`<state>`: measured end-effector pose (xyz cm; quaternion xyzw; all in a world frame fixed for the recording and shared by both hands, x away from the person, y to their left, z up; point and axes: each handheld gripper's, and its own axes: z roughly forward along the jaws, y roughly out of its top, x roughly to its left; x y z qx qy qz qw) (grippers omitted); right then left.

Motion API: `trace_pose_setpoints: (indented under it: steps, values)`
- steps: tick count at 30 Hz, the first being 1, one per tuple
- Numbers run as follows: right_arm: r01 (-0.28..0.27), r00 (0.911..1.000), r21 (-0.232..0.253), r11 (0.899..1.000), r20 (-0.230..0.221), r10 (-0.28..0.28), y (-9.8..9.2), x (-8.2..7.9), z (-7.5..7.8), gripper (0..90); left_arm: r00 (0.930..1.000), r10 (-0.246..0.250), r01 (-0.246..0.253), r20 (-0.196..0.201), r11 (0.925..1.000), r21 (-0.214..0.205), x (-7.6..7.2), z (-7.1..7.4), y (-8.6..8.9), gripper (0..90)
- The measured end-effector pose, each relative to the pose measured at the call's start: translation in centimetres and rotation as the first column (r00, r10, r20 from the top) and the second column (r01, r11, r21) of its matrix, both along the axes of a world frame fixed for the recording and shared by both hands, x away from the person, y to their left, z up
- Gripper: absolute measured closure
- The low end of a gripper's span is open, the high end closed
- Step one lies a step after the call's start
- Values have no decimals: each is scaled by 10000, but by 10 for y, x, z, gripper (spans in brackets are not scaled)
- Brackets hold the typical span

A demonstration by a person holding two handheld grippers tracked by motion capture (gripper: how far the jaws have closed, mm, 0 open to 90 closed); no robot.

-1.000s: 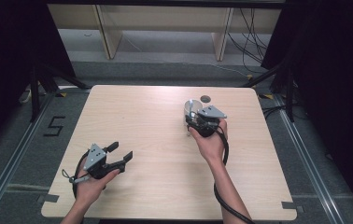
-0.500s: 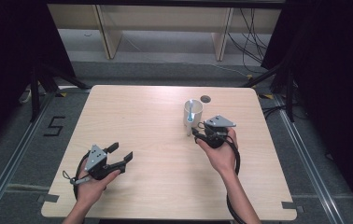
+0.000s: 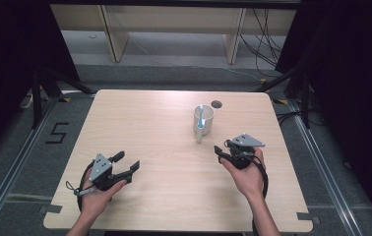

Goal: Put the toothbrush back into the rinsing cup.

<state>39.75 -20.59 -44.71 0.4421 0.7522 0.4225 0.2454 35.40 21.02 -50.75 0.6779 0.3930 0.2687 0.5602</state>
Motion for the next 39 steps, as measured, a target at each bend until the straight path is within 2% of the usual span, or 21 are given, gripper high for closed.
trace_pose_setpoints:
  steps: [5, 6, 9, 10, 11, 12, 13, 17, 18, 19, 21, 24, 25, 29, 31, 32, 35, 36, 37, 38, 39]
  values:
    - [447, 9990, 163, 9989, -21, -446, -15, -14, -7, 465, 10000, 13, -13, -39, 10000, 25, 0, -1, 0, 280]
    - [700, 9974, 496, 9963, -185, -691, -16, -18, -9, 465, 10000, -17, 17, -41, 10000, 41, -1, -1, 0, 280]
    - [720, 9974, 185, 9972, -2, -720, -27, -25, -14, 469, 10000, -57, 57, 31, 10000, -55, -1, -3, -1, 280]
    - [778, 9966, 479, 9958, -307, -764, -29, -28, -16, 470, 10000, -14, 14, -9, 10000, -18, -1, -2, 0, 280]
    - [823, 9966, 324, 9961, -123, -819, -33, -30, -18, 471, 10000, -22, 22, 20, 10000, -62, -1, -3, 0, 280]
    - [1097, 9939, 482, 9928, -174, -1090, -35, -34, -20, 471, 10000, -16, 16, 35, 10000, -67, -1, -3, 0, 280]
    - [998, 9950, 203, 9948, -114, -996, -41, -36, -22, 472, 10000, -14, 15, 47, 10000, -63, -1, -3, 0, 280]
    - [1457, 9890, 558, 9877, -335, -1440, -50, -45, -32, 479, 9999, 20, -20, 99, 10000, -42, 0, -3, 0, 277]
    - [1471, 9891, 258, 9888, -95, -1469, -56, -45, -36, 479, 10000, 64, -64, -9, 10000, 73, -1, -3, 0, 277]
    - [1552, 9878, 227, 9876, -152, -1548, -59, -47, -37, 480, 10000, 59, -59, -7, 10000, 66, -1, -3, 0, 277]
    - [1570, 9875, 556, 9860, 45, -1575, -64, -51, -41, 481, 10000, 48, -48, -21, 10000, 85, -1, -3, 0, 277]
    - [2052, 9786, 458, 9776, 82, -2058, -70, -56, -47, 481, 10000, 56, -56, -25, 9999, 100, -1, -4, 1, 277]
    - [1898, 9818, 432, 9809, 36, -1901, -74, -56, -47, 481, 10000, 67, -66, -48, 9999, 109, -1, -4, 1, 277]
    - [2216, 9735, 541, 9736, 455, -2241, -81, -61, -52, 481, 9999, 90, -90, -69, 9999, 49, -1, -5, 2, 277]
    - [2614, 9646, 700, 9627, 173, -2632, -81, -67, -53, 481, 9999, 75, -76, -145, 9999, -66, -1, -5, 3, 277]
    - [2438, 9670, 589, 9680, 609, -2472, -85, -66, -55, 481, 9999, 95, -96, -138, 9999, -58, -1, -5, 2, 278]
    - [2660, 9597, 880, 9599, 690, -2723, -87, -71, -57, 481, 10000, 58, -59, -55, 9999, -124, 0, -7, 1, 277]
    - [2572, 9585, 753, 9634, 1066, -2643, -89, -71, -59, 480, 9999, 60, -61, -109, 9999, -84, -1, -7, 0, 276]
    - [2753, 9555, 762, 9583, 885, -2815, -88, -73, -59, 477, 9998, 78, -78, -168, 10000, -20, -1, -7, 0, 276]
    - [2480, 9598, 1023, 9633, 1089, -2587, -88, -72, -61, 473, 9999, 60, -60, -144, 10000, -28, -1, -7, 0, 277]
    - [2628, 9557, 925, 9604, 1114, -2723, -89, -73, -61, 473, 9999, 82, -82, -137, 10000, -9, -1, -7, 0, 276]
